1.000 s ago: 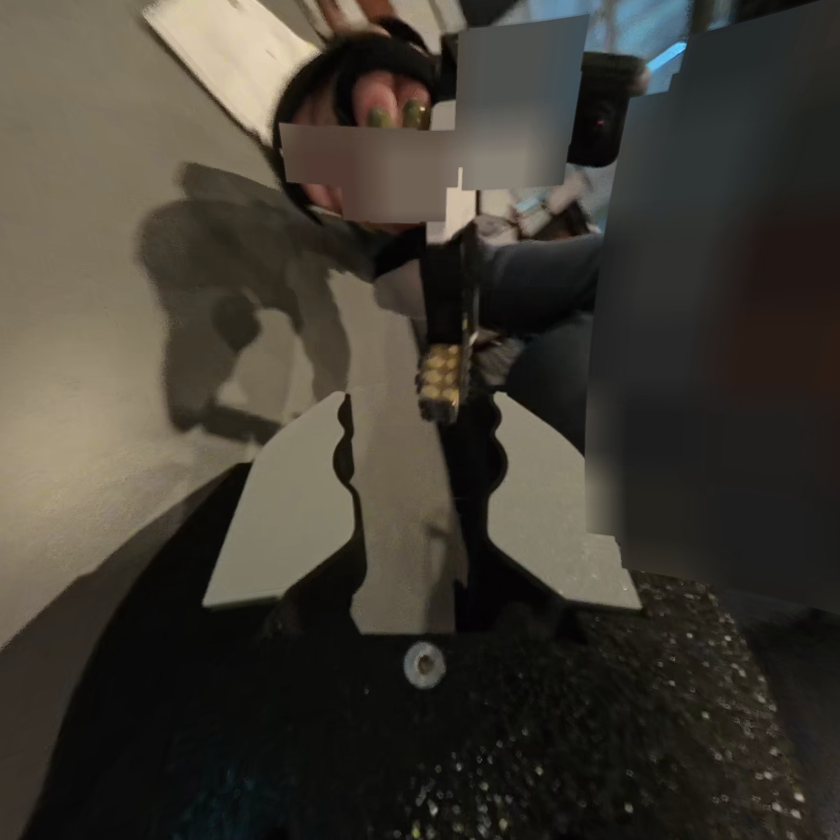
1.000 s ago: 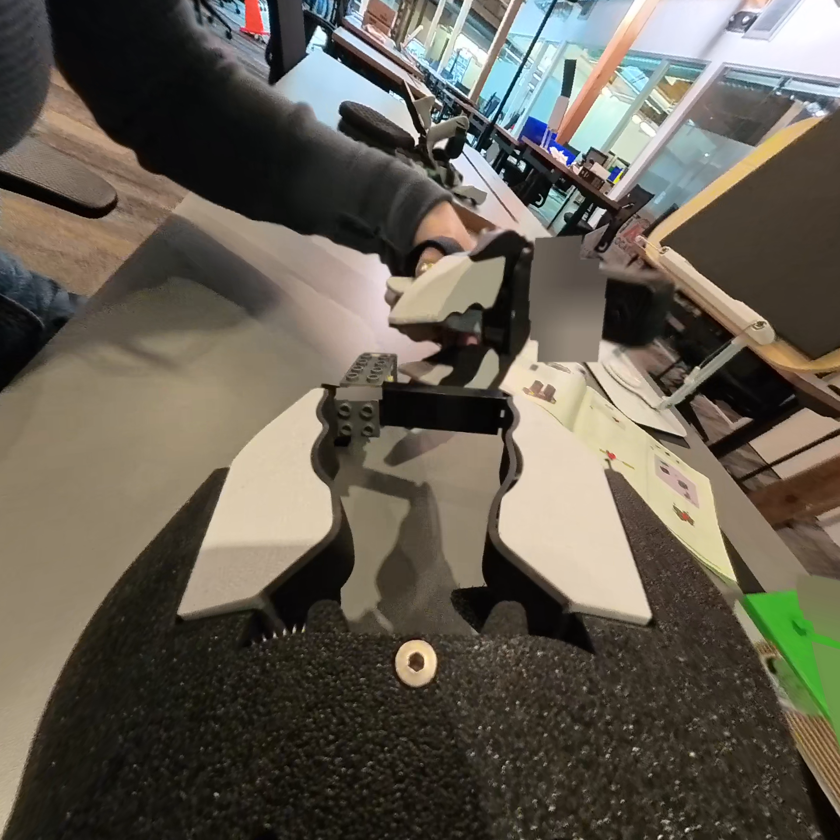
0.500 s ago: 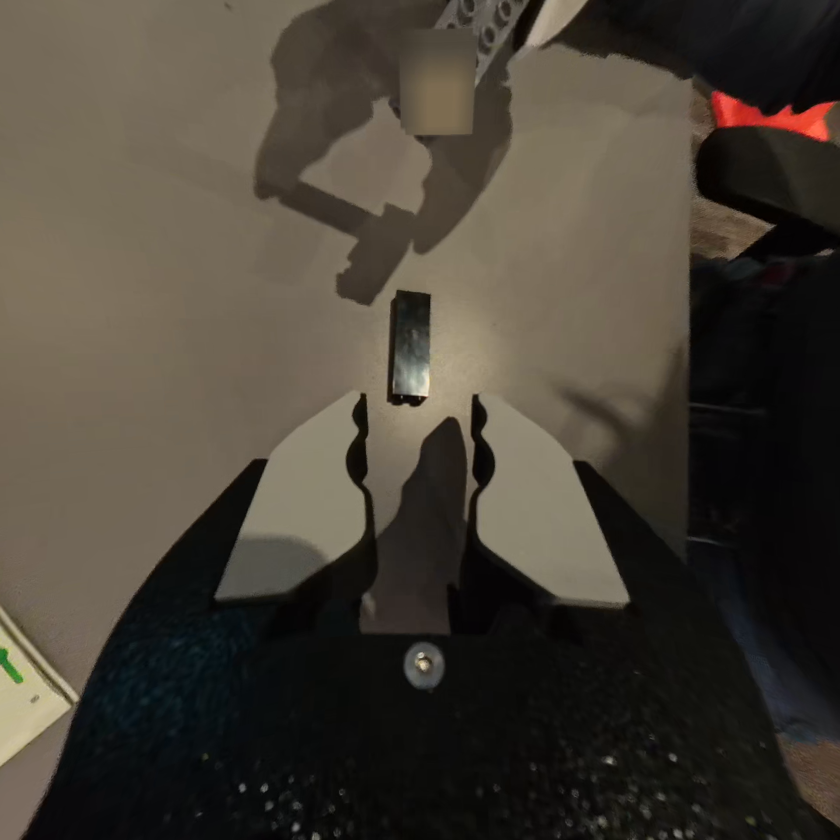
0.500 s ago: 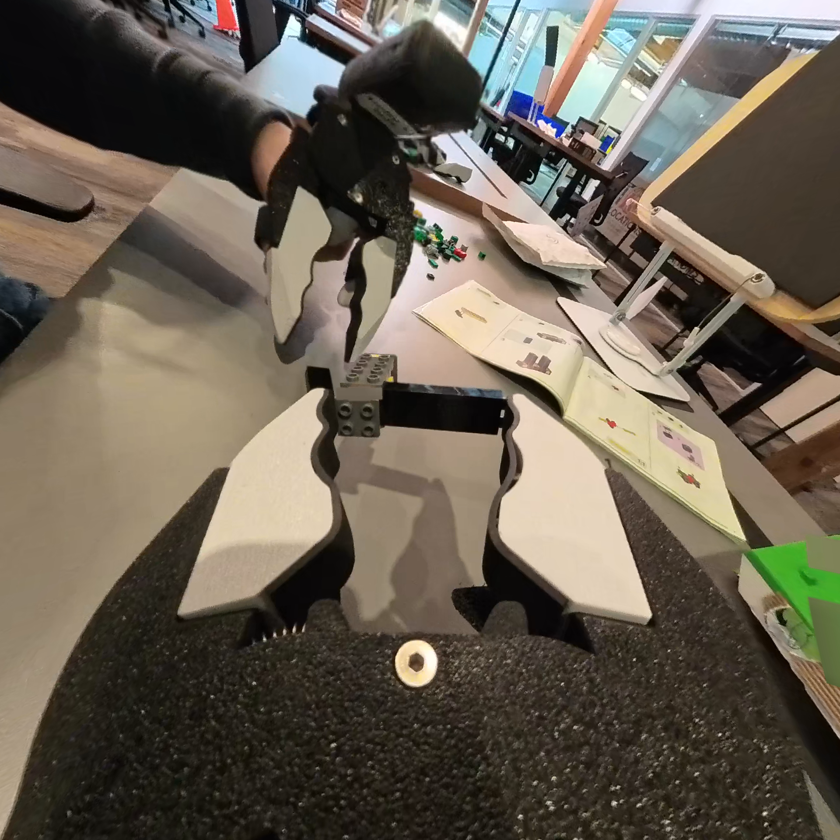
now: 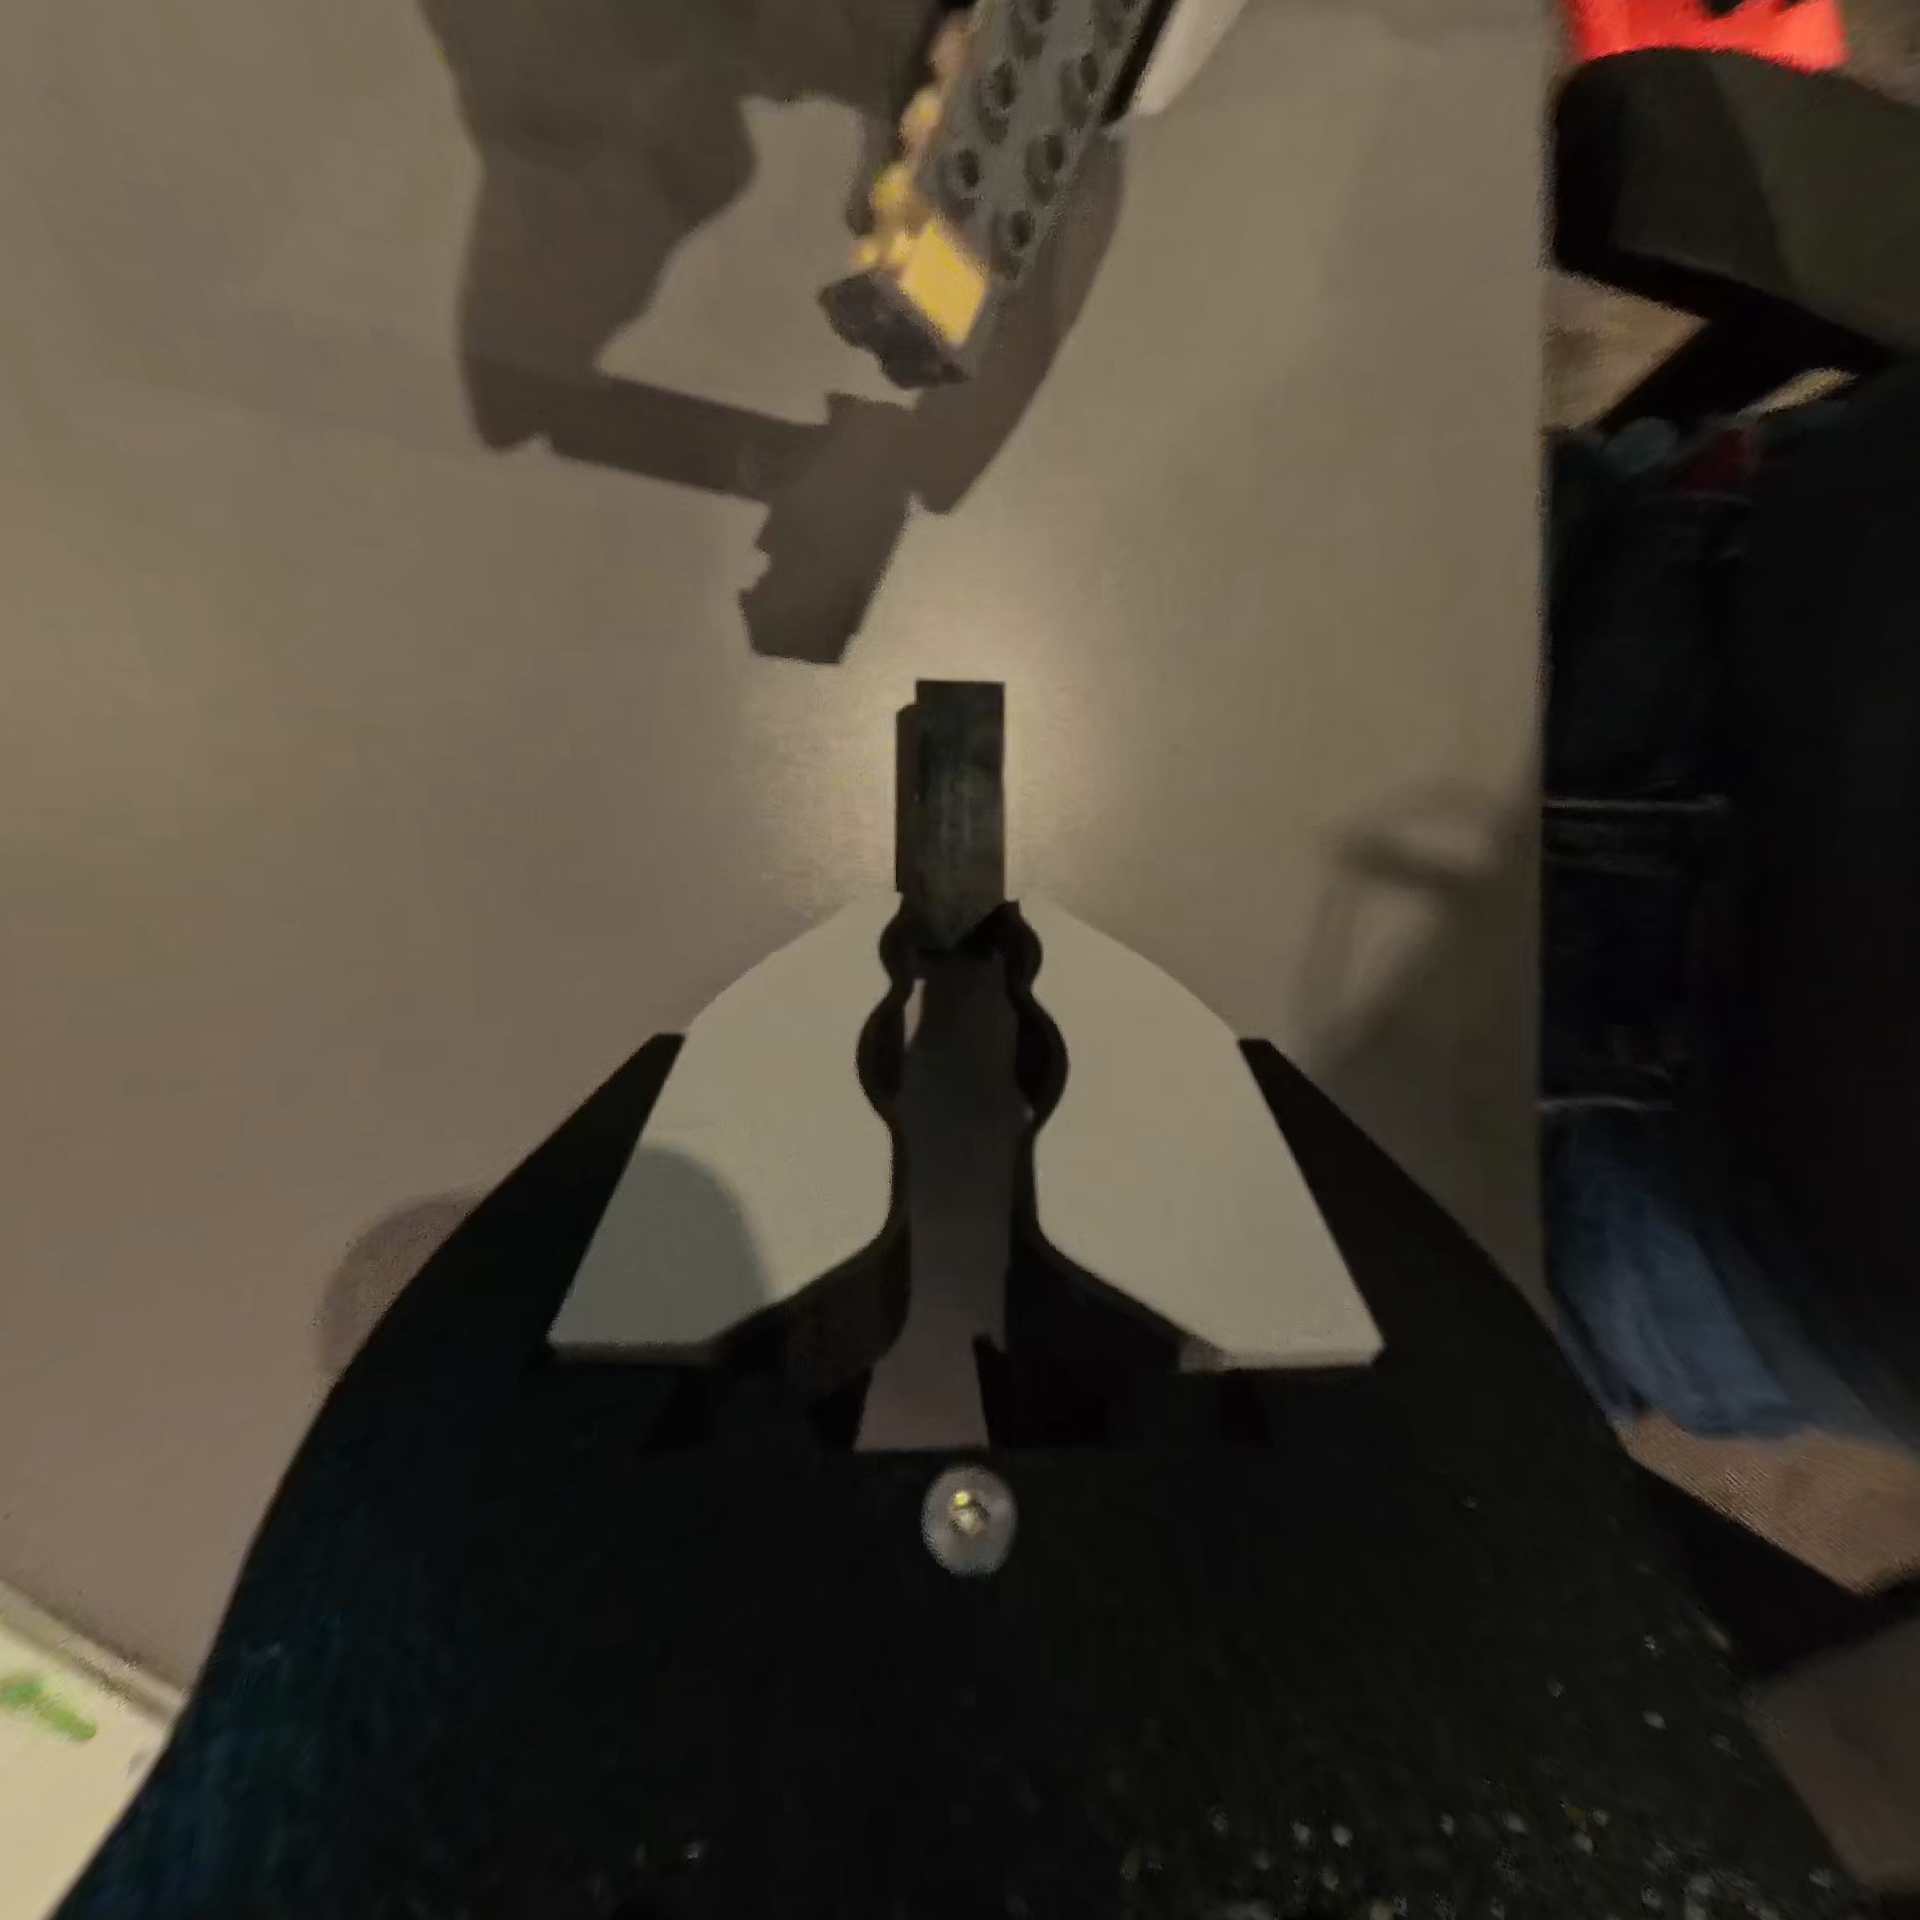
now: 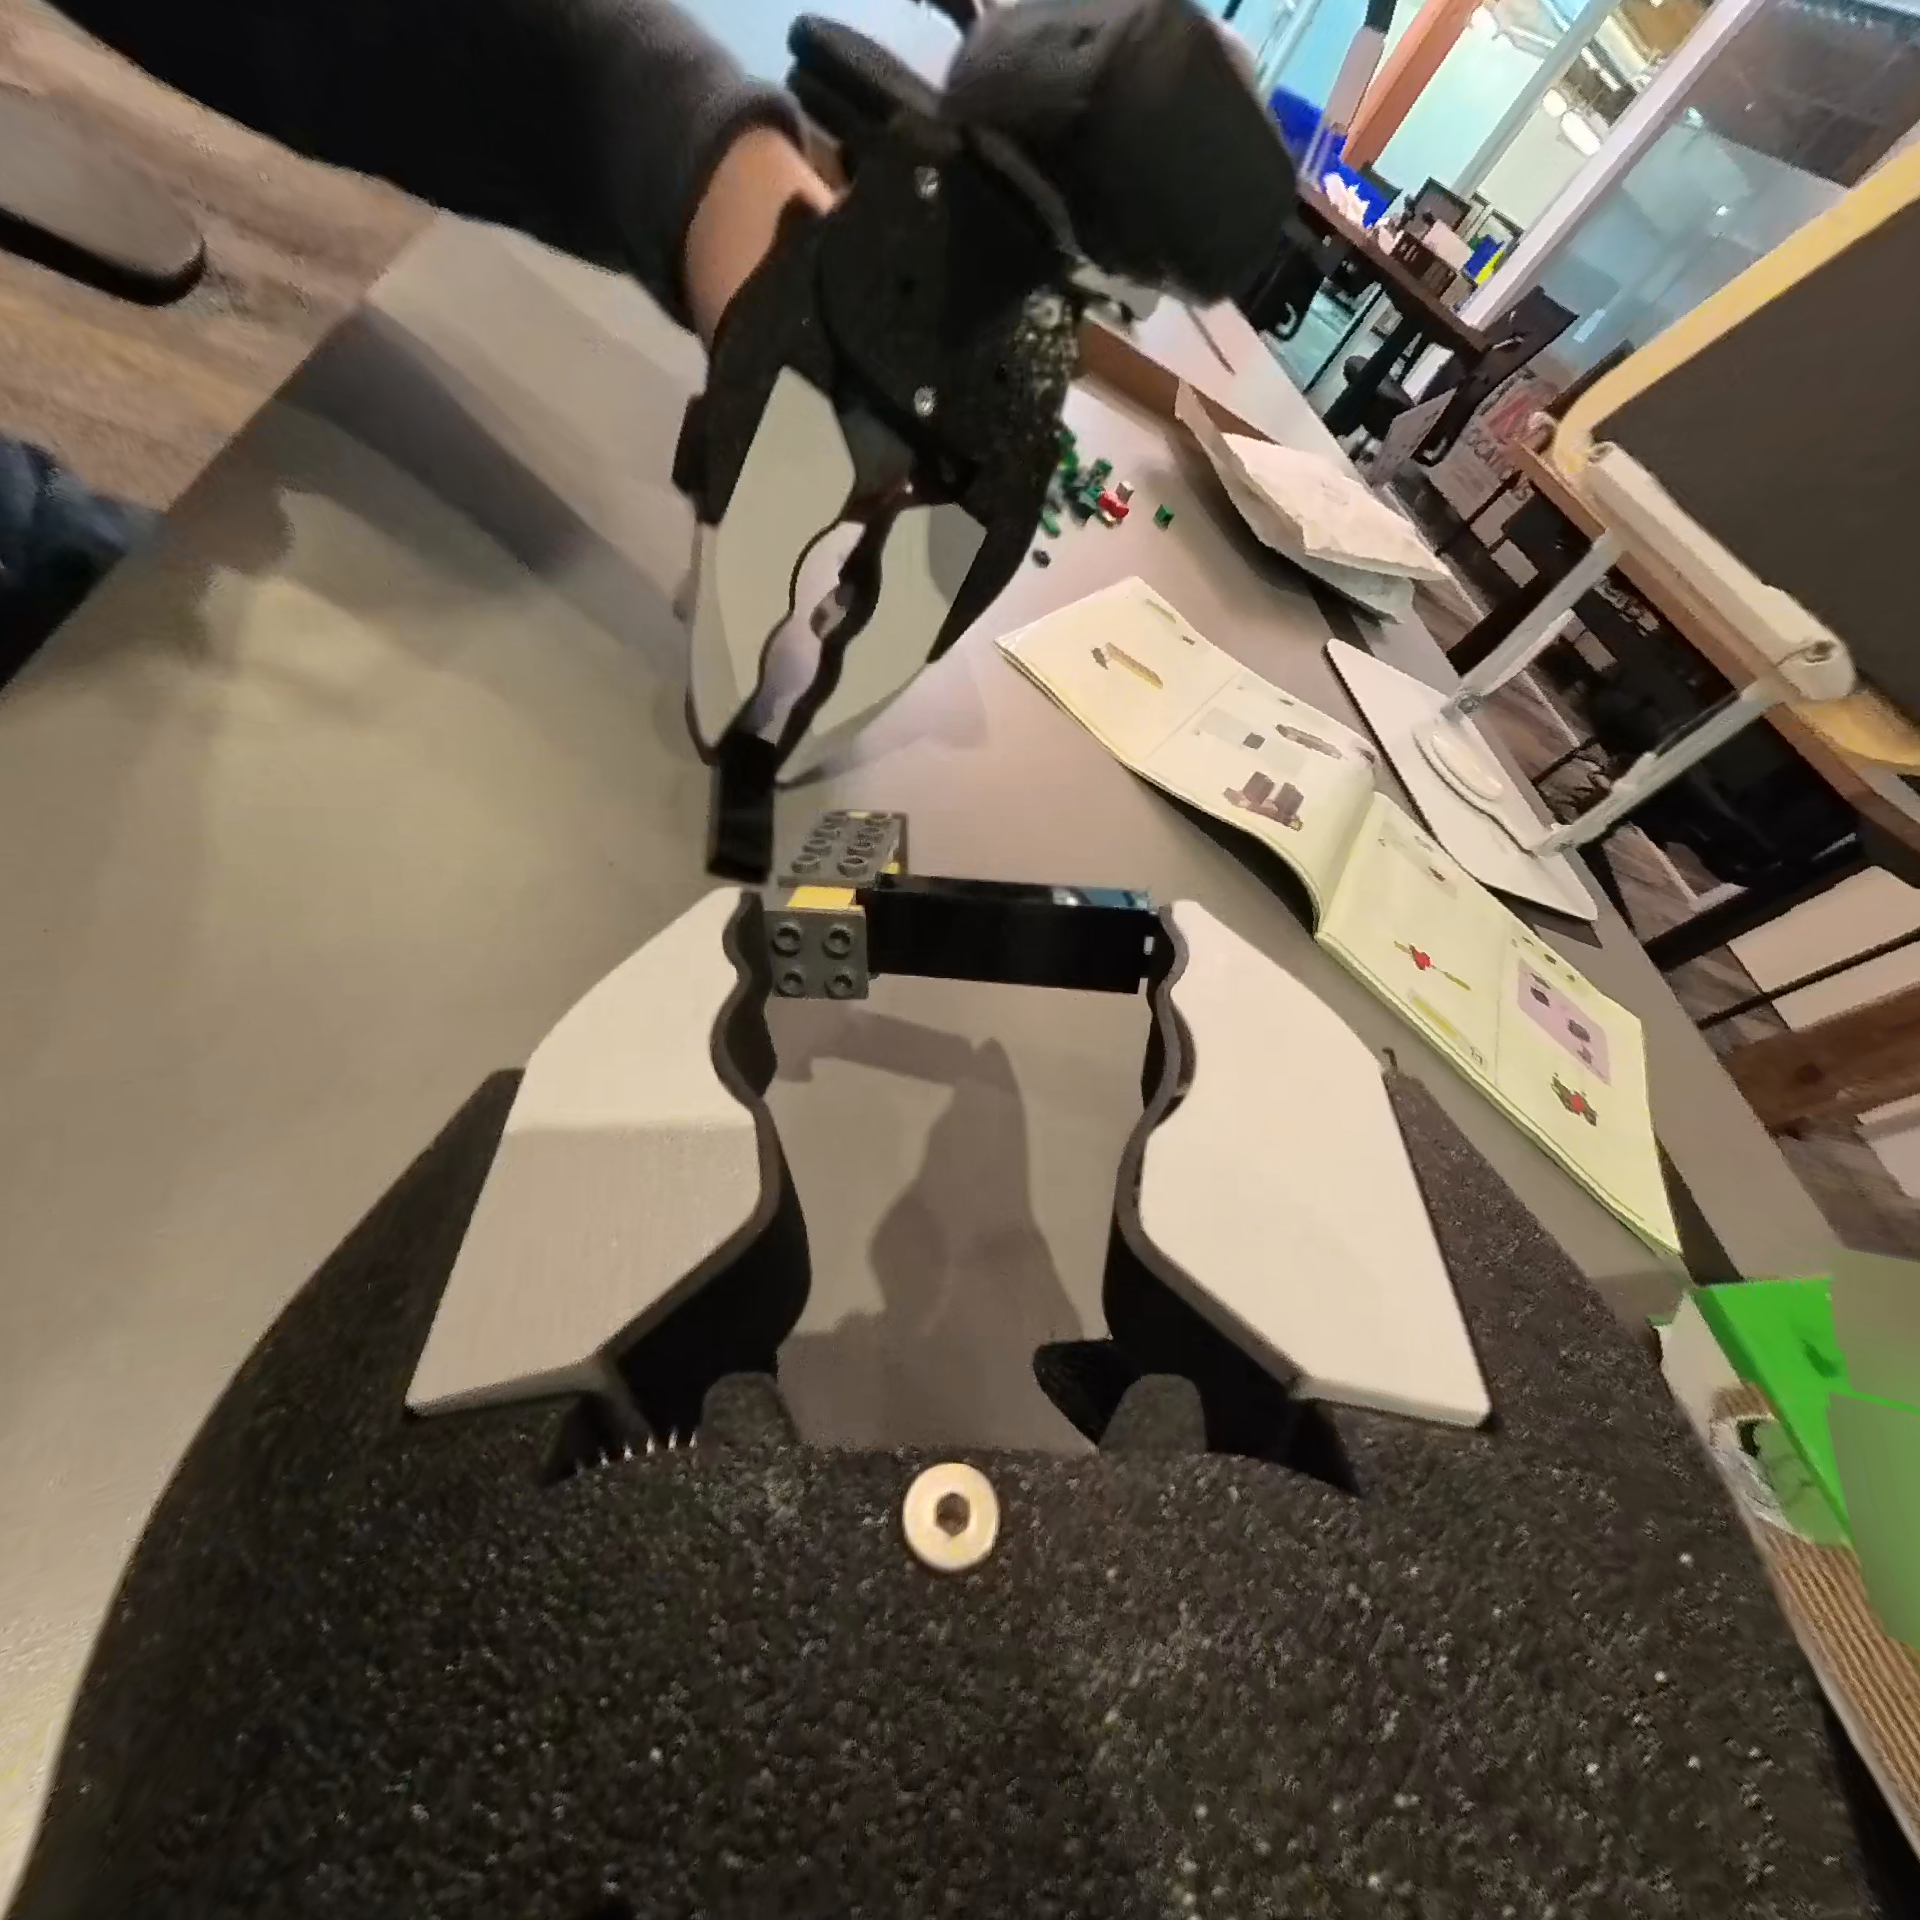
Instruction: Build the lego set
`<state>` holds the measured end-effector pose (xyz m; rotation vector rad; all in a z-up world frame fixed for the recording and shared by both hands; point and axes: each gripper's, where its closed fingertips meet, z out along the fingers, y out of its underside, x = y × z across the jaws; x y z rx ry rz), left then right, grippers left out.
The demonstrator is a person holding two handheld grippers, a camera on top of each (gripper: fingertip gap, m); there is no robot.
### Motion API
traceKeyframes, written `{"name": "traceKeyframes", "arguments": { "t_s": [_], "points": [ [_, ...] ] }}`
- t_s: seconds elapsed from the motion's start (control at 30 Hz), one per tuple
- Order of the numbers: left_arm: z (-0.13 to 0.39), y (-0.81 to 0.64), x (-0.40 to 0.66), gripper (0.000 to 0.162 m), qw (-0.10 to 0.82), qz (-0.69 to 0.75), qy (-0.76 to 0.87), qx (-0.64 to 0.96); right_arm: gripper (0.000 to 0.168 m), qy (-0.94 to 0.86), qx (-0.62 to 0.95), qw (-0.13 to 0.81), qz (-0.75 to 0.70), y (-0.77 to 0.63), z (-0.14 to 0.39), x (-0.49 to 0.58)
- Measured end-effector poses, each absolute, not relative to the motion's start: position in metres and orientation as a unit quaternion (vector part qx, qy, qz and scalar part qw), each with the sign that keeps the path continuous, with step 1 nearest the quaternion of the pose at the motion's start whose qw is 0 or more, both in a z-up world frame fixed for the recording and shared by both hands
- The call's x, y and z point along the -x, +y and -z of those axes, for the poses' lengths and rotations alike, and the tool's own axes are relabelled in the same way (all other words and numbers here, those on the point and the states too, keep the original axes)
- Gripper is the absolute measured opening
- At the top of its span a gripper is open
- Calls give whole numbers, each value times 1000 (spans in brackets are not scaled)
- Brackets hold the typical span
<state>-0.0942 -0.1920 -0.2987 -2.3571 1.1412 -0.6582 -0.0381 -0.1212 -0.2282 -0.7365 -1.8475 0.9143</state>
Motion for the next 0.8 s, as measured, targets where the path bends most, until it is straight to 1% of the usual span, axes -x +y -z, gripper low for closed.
{"name": "traceKeyframes", "arguments": {
  "t_s": [0.03,0.13,0.2,0.27,0.33,0.43,0.53,0.67,0.7,0.73,0.8],
  "points": [
    [296,-196,93,16,204,268,417,844,69,-753,297,457,-369,-122,229,38],
    [288,-214,94,16,116,363,420,824,69,-757,294,451,-370,-125,231,38],
    [283,-223,99,16,51,400,439,803,69,-759,294,449,-369,-125,231,38],
    [281,-224,107,16,-12,402,459,792,69,-758,295,449,-370,-125,231,38],
    [286,-218,118,16,-60,374,474,795,69,-757,295,448,-373,-126,230,38],
    [287,-207,123,18,-94,369,471,796,69,-756,297,449,-372,-125,231,38],
    [292,-202,129,23,-91,359,472,800,69,-756,297,450,-371,-125,230,38],
    [291,-202,130,35,-42,359,453,815,69,-759,298,437,-379,-131,234,41],
    [289,-202,132,42,-22,354,440,825,70,-762,301,431,-377,-132,237,42],
    [286,-203,133,45,6,351,424,835,69,-764,304,428,-374,-133,239,43],
    [278,-203,135,53,84,341,384,854,69,-764,315,423,-370,-135,242,47]
  ]
}}
